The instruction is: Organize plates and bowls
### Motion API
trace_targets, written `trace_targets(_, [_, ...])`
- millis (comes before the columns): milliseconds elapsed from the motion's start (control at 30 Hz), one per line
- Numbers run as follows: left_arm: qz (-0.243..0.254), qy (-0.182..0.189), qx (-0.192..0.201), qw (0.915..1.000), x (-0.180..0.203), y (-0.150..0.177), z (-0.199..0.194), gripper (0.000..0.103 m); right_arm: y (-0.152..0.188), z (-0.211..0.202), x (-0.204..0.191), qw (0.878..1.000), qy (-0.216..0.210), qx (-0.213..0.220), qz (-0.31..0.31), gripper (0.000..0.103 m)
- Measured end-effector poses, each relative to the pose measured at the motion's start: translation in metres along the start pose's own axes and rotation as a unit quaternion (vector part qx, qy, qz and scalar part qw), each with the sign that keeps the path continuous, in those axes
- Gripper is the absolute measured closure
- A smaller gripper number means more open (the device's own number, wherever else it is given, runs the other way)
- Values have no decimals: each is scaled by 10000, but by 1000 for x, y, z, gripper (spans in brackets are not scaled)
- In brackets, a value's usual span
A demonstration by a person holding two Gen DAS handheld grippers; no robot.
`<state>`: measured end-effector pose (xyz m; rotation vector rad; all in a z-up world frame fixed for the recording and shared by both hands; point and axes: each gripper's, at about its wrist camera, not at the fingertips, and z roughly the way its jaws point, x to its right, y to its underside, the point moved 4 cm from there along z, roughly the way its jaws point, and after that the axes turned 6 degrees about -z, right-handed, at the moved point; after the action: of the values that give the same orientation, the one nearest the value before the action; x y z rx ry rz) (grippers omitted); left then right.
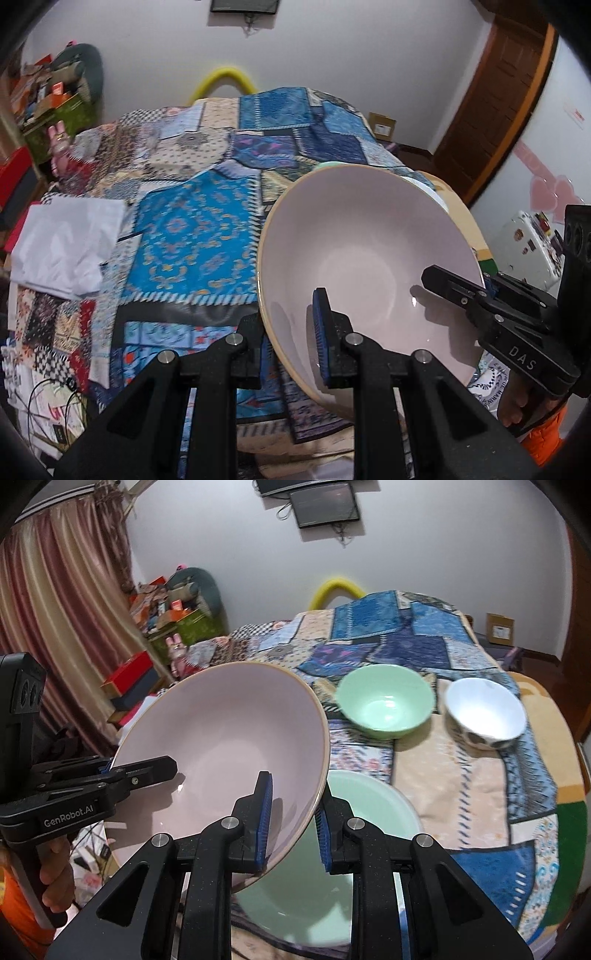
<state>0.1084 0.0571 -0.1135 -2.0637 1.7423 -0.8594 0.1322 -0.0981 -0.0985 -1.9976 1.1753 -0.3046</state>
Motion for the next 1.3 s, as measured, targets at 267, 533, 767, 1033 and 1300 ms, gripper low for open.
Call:
trace_targets(267, [-284, -196, -54, 9994, -43, 8, -2, 84, -1, 28, -32, 9992, -256, -246, -192, 83])
trace_targets(533, [-539, -305, -213, 9979, -80, 19, 11, 84, 3, 55, -56, 9972, -400, -528, -347, 83])
trace_targets(767, [-775, -361, -432, 9954, -110, 33, 26, 84, 10, 80, -71, 9940, -513, -844, -473, 83])
trace_targets(1033, [-970, -448, -650, 9922, -138, 48, 44, 84, 22, 108, -86, 9886, -614, -1233, -613, 83])
trace_targets(1300, [-1152, -484, -825, 9887, -156, 58, 61, 84, 33, 133, -93, 9833, -672, -1557, -667, 83])
